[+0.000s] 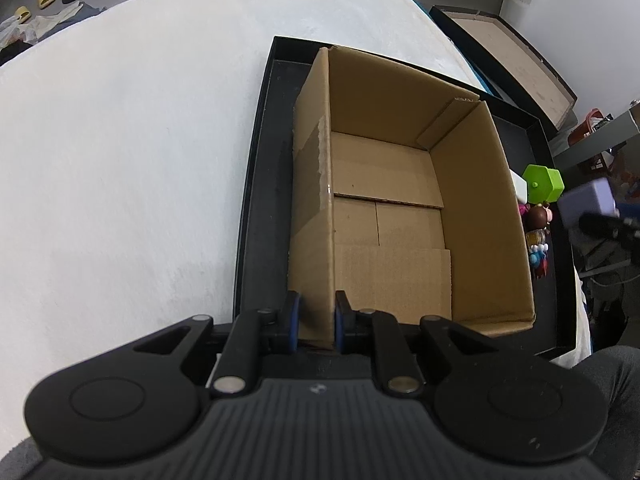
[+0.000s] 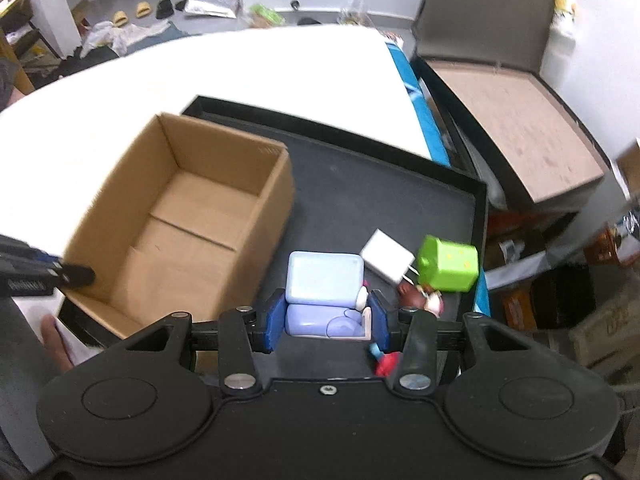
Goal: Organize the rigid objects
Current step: 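Carry the lavender sofa toy into the box with the right tool and release, then move the right tool back over the tray toward the clear-domed figure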
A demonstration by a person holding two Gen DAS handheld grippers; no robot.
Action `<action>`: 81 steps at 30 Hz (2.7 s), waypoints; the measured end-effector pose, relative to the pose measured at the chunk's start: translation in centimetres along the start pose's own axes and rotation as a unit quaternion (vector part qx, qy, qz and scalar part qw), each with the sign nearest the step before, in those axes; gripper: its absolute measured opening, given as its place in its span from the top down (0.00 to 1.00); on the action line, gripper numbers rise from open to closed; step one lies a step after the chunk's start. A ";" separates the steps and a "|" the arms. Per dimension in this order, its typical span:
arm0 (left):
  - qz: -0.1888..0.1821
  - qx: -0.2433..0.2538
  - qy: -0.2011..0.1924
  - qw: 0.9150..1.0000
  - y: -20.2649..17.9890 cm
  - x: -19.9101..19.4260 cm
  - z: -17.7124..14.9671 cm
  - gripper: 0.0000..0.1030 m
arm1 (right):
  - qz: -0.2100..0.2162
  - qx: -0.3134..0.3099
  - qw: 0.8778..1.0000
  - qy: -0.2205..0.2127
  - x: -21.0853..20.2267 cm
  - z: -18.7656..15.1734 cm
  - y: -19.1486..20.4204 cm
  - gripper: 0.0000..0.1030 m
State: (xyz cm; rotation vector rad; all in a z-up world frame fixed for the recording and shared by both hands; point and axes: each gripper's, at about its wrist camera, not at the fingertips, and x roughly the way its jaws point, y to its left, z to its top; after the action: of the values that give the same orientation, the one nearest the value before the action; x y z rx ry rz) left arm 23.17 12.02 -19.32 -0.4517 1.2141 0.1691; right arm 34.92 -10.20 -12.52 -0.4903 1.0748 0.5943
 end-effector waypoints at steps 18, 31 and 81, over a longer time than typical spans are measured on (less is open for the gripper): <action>-0.014 0.002 -0.002 1.000 0.6 0.1 -0.1 0.84 | 0.043 -0.034 0.998 -0.040 -0.1 4.4 6.6 0.58; -0.034 0.000 0.001 0.999 1.1 0.1 0.0 0.83 | 0.049 -0.042 0.997 -0.037 2.4 6.3 10.0 0.58; -0.010 -0.018 0.007 1.000 0.6 0.2 0.4 0.85 | -0.010 0.045 0.997 -0.061 -1.3 -0.3 -1.5 0.05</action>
State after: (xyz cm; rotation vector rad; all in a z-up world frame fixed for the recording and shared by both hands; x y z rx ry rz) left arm 23.33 12.71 -19.61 -0.4981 1.2213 0.1709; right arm 35.28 -11.73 -11.33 -0.3810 0.9750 0.5495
